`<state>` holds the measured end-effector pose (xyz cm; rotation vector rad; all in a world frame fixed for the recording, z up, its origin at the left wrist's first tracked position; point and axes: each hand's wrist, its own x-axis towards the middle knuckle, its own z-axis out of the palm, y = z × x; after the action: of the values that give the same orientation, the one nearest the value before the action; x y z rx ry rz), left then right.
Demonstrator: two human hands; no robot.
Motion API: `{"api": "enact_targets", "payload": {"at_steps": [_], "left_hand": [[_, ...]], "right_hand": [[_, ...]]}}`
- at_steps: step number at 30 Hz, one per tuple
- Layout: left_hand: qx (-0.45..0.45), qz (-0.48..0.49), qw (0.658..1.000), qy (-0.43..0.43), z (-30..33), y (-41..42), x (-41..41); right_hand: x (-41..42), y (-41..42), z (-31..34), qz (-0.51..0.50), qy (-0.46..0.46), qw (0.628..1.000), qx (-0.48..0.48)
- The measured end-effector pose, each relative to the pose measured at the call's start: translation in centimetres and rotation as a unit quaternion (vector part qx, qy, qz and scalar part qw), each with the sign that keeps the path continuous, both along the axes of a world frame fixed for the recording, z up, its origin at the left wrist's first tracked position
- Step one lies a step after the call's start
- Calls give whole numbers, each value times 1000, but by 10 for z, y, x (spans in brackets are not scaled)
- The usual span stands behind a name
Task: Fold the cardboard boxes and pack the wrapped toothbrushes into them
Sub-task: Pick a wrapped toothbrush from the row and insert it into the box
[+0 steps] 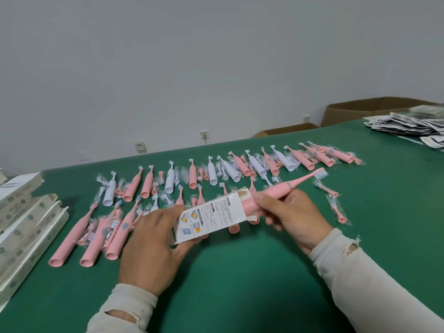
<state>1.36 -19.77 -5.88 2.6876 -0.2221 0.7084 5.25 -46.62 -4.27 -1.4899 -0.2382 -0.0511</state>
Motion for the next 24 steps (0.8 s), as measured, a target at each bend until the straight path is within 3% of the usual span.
{"api": "enact_targets", "payload": {"at_steps": [2, 4, 7, 9, 11, 15, 21, 24], "left_hand": [[13, -1, 1000, 0, -2, -1, 0], [13, 14, 1000, 10, -2, 1, 2], [8, 48, 999, 24, -1, 6, 4], [1, 60, 998, 29, -2, 6, 4], [-2, 64, 997, 32, -2, 5, 4], [-15, 67, 997, 32, -4, 7, 5], [-3, 12, 1000, 22, -4, 2, 3], [-17, 27, 999, 26, -3, 4, 4]], "right_hand": [[-4, 8, -2, 59, -2, 994, -90], [-6, 12, -3, 79, -1, 990, -116], [1, 5, 1, -4, 25, 1000, 16], [5, -4, 1, -83, 40, 987, 132], [7, -9, 1, -133, 5, 979, 158], [8, -8, -1, -166, -85, 981, 52], [-2, 15, -12, -54, -121, 987, -93], [-3, 13, -11, -47, -123, 987, -96]]}}
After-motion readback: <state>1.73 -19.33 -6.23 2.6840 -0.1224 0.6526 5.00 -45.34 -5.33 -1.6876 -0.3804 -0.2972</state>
